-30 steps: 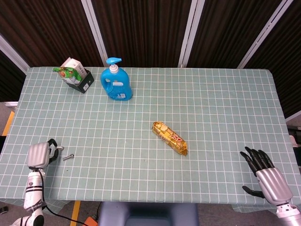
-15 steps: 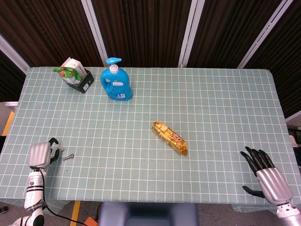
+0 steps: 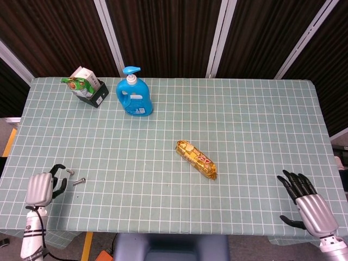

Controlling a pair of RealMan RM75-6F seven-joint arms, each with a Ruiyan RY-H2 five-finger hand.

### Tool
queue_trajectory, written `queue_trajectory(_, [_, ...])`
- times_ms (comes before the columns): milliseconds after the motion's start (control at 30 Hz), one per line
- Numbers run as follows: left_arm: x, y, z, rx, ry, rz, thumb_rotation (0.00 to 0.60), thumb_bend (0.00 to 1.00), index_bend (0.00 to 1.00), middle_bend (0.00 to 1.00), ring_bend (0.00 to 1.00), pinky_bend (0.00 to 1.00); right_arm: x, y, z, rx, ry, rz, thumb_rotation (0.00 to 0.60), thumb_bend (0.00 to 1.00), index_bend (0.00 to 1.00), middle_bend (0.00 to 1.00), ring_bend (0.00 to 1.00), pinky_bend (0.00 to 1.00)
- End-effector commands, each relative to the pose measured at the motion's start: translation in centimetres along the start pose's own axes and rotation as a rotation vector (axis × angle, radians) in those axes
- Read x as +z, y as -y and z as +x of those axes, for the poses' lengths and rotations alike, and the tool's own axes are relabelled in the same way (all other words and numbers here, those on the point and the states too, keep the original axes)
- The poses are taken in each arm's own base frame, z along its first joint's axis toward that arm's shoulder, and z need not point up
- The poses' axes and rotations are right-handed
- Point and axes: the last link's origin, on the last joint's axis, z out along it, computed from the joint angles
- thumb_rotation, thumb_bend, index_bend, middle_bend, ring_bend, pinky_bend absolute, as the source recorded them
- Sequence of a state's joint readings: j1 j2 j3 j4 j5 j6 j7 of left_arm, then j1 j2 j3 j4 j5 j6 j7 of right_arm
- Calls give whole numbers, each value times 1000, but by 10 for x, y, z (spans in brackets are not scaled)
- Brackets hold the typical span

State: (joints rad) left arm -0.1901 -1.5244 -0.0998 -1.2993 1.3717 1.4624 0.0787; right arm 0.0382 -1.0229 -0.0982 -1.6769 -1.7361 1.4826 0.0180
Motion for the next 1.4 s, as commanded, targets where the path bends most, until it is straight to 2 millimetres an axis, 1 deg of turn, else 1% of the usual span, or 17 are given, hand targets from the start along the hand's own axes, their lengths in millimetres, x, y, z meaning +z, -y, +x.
queue_trajectory(33, [-22,-2,-3,-22,25,-31,600,407,449,1000,1000,1000,-1,1,0,4,1,7,600,149,0,0,0,0])
queue_trajectory(133, [-25,-3,-15,-7,60,-27,600,406,464,1000,1000,1000,-2,2,1,8,0,14,600,149,0,0,0,0])
queue_trajectory(300, [-17,2,-33,59,78,14,600,413,441,1000,1000,1000,-3,2,3,13,-7,15,600,149,0,0,0,0])
queue_trajectory(467, [-10,8,-47,92,76,54,600,413,441,1000,1000,1000,-2,1,3,15,-4,15,600,149,0,0,0,0])
queue_trajectory(633, [-10,9,-58,135,71,50,600,404,442,1000,1000,1000,-2,1,2,14,-3,15,600,149,0,0,0,0])
queue_trajectory(967, [-3,6,-68,143,68,44,600,386,448,1000,1000,1000,-2,1,2,13,-1,16,600,149,0,0,0,0])
queue_trajectory(1133, [1,5,-71,144,68,54,600,384,450,1000,1000,1000,-1,0,3,15,-3,13,600,149,0,0,0,0])
queue_trajectory(1400, [6,6,-73,148,67,61,600,383,482,1000,1000,1000,-2,0,4,15,-8,10,600,150,0,0,0,0])
